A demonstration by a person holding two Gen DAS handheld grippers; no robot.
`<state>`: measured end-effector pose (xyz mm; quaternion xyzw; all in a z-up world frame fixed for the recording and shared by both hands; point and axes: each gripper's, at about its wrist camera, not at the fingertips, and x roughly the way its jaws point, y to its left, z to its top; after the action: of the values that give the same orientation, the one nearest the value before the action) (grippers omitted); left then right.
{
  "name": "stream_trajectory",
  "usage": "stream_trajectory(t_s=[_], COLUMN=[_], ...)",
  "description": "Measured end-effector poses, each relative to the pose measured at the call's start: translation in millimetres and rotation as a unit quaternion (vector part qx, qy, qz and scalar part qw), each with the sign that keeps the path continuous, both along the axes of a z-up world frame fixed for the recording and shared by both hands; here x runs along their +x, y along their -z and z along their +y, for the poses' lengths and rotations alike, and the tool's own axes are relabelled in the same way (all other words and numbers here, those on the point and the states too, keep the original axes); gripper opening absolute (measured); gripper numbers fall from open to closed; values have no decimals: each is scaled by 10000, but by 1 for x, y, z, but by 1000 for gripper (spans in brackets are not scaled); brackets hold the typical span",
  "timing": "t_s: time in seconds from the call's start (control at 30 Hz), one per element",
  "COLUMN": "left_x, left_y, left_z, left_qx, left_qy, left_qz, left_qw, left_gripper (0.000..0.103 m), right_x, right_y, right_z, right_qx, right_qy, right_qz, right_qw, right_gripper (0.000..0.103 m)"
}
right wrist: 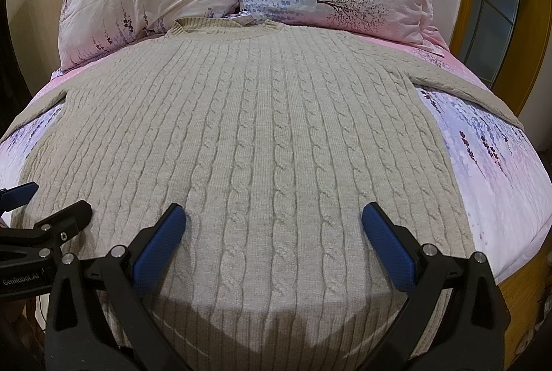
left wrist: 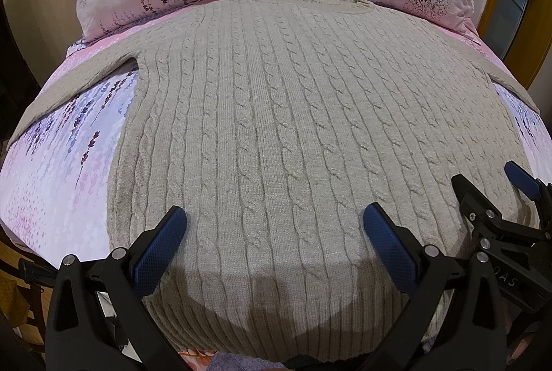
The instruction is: Fold small clothes
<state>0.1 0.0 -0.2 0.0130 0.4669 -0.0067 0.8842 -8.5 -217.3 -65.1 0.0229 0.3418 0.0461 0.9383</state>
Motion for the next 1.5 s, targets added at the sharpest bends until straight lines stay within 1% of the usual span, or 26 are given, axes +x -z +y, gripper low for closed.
stream_trajectory(t_s=[0.13,0.3,0.47,0.53,0.8,0.9,1.0,1.03,1.07,1.1,1.13,1.17,1.2,1.23,1.27,1.3,1.33,1.37,1.4,1.47,1.5], left_x=[0,-1,0,2,6,13,23,26,31,36,40,47,52,57,62,68,73,77,81,84,85], left_y=[0,0,-1,0,-1,-3,-8,-10,-12,-14,-15,-16,-16,-16,-17,-17,-18,-18,-18,-20,-21], left_z=[0,0,-1,-1,-1,-1,1,2,3,5,6,8,10,11,12,14,16,19,21,26,26], left_qx=[-1,0,13,19,38,37,154,214,240,225,203,146,101,37,-51,-205,-383,-588,-773,-1221,-1316], left_qy=[2,9,30,44,184,272,238,206,192,190,183,173,176,190,216,261,301,336,375,449,443], left_qz=[-1,17,61,58,188,217,9,-83,-172,-211,-218,-230,-230,-233,-243,-272,-302,-345,-400,-583,-638], left_qw=[10000,10000,10000,10000,9996,9994,9996,9995,9994,9993,9994,9995,9995,9995,9995,9991,9984,9971,9955,9898,9883], left_gripper=[102,102,102,102,102,102,102,102,102,102,102,102,102,102,102,102,102,102,102,102,102], right_x=[-2,5,3,4,7,13,23,31,37,47,53,61,70,80,88,98,106,114,119,128,130], right_y=[-1,1,3,3,5,4,-1,-9,-14,-21,-24,-27,-29,-28,-26,-21,-17,-13,-7,11,15], right_z=[3,1,1,2,-3,-7,-27,-48,-62,-89,-108,-130,-154,-179,-198,-223,-240,-255,-269,-300,-307], right_qx=[-10,-34,-59,-73,-47,15,429,688,829,1096,1303,1550,1823,2109,2306,2536,2700,2871,3075,3539,3655], right_qy=[-16,-75,-194,-249,-633,-774,-723,-516,-348,-9,207,433,709,972,1167,1490,1701,1895,2092,2471,2541], right_qz=[30,134,41,68,-35,31,28,-40,-87,-145,-160,-162,-122,-66,-31,53,133,210,284,426,433], right_qw=[10000,9999,9998,9996,9980,9970,9965,9963,9959,9939,9911,9868,9806,9726,9660,9557,9476,9387,9279,9011,8944], right_gripper=[101,101,101,101,101,101,101,101,101,100,98,94,88,86,80,72,68,62,58,53,47])
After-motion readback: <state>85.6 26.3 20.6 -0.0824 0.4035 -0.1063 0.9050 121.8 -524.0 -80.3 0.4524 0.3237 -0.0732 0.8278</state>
